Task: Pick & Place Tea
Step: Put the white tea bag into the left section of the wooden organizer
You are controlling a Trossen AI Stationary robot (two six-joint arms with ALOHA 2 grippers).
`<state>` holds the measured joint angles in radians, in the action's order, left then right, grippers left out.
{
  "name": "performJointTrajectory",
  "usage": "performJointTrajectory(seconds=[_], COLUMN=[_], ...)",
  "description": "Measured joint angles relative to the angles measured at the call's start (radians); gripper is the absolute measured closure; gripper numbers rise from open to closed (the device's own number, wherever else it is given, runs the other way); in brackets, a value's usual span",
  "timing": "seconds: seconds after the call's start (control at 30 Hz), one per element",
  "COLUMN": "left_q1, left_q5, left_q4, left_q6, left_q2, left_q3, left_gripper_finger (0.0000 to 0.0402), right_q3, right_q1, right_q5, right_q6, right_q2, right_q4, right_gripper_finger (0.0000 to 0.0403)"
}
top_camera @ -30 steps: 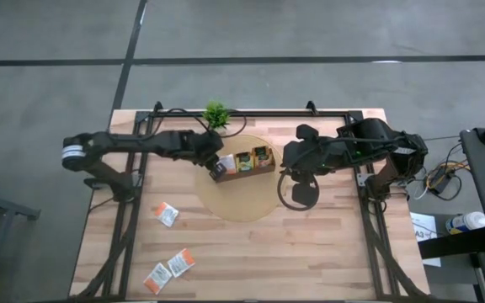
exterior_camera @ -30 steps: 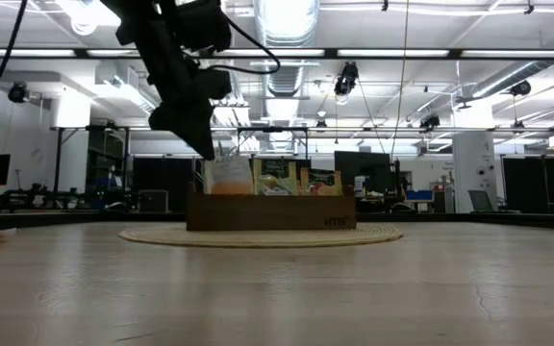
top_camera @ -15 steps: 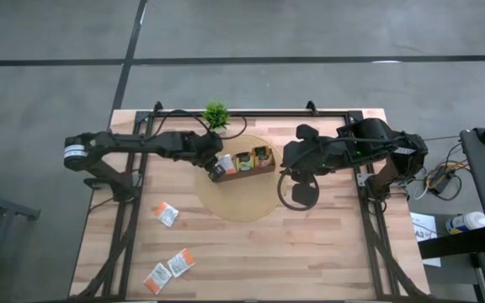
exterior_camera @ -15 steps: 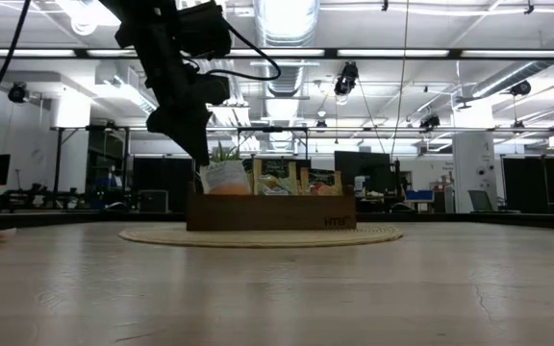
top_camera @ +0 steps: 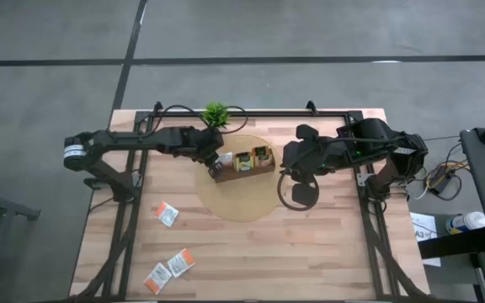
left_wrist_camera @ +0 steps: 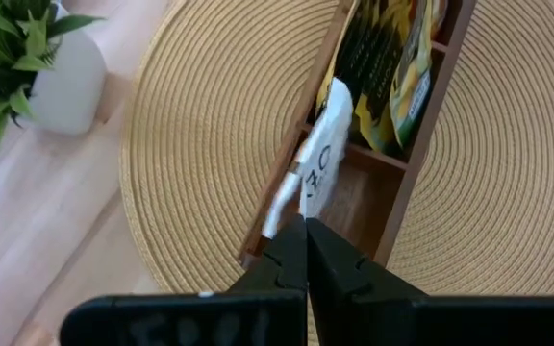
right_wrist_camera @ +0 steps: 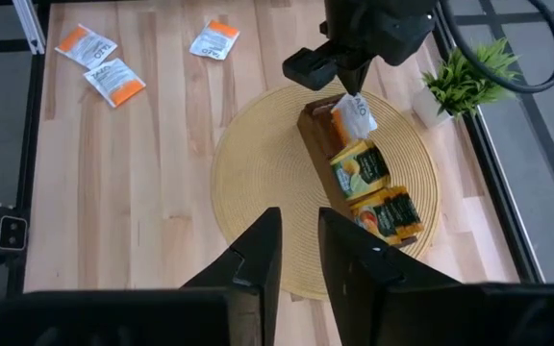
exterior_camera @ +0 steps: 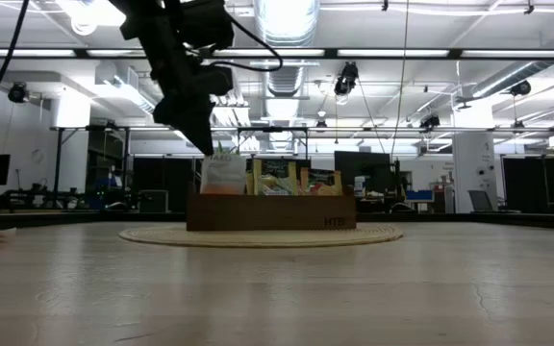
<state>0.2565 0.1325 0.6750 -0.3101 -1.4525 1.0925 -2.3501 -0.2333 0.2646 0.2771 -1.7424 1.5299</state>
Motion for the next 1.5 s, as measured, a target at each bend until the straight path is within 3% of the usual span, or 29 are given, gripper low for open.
performJointTrajectory(seconds=[1.5], left_q1=[0.005], left_q5=[0.007], left_q4=[-0.055], left_q6=[-0.046], left_q2=[-0.039], left_q3=[-0.027], left_gripper_finger=[0.0401], right_q3=[0.000], right_q1=[0.000], right_q5=[0.000], right_q6=[-0.006], right_q2=[0.000], right_q4=[0.000], right_gripper_finger=[0.0328])
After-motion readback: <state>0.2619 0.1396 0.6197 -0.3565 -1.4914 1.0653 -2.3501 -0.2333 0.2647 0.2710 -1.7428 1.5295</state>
